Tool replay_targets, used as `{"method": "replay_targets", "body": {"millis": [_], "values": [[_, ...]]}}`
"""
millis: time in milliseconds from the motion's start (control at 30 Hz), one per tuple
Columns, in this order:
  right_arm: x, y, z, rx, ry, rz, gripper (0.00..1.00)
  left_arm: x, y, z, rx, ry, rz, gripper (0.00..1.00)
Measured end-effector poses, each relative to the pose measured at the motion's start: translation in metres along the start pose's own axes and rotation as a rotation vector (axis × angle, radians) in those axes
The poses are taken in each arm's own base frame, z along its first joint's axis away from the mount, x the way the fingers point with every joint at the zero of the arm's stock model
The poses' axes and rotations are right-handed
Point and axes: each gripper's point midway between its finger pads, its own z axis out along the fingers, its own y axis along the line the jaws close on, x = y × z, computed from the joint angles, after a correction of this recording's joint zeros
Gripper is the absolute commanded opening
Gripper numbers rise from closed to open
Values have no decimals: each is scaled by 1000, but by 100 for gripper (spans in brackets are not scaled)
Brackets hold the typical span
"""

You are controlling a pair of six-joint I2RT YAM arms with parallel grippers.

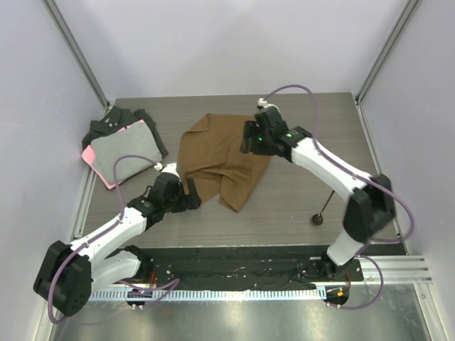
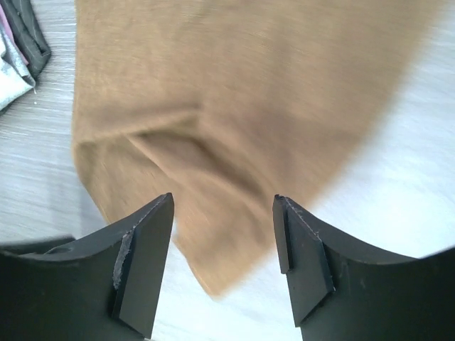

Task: Fold the napkin, place the utensils inside, and roll it up
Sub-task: Move the napkin to the centre of the board, then flatten the napkin out

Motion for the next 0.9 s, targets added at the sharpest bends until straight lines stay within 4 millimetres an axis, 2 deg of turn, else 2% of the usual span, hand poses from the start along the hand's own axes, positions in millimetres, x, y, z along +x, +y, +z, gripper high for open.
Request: {"method": "replay_targets", "body": {"millis": [100, 133, 200, 233, 333, 467, 633, 800, 900], "values": [[4, -22, -45, 25, -59, 15, 66, 4, 9, 2, -53, -26, -39, 85], [12, -27, -57, 29, -65, 15, 66, 6, 10, 2, -60, -32, -48, 83], [26, -36, -70, 34, -63, 15, 66, 11, 15, 5, -75, -41, -74, 82], [36, -41, -73, 40, -49, 14, 65, 14, 18, 7, -87, -35, -83, 77], [64, -56, -70, 72, 6, 15, 65, 21, 24, 18, -132, -8, -90, 73], [94, -73, -64, 119, 79, 24, 65, 3, 11, 38, -128, -31, -101, 65], [95, -74, -71, 105, 64, 37, 65, -6, 2, 53, -142, -25, -99, 62], [92, -68, -73, 77, 45, 40, 65, -4, 0, 55, -176, -39, -74, 62], [97, -61, -70, 55, 51, 29, 65, -3, -1, 57, -202, -49, -64, 54]]}}
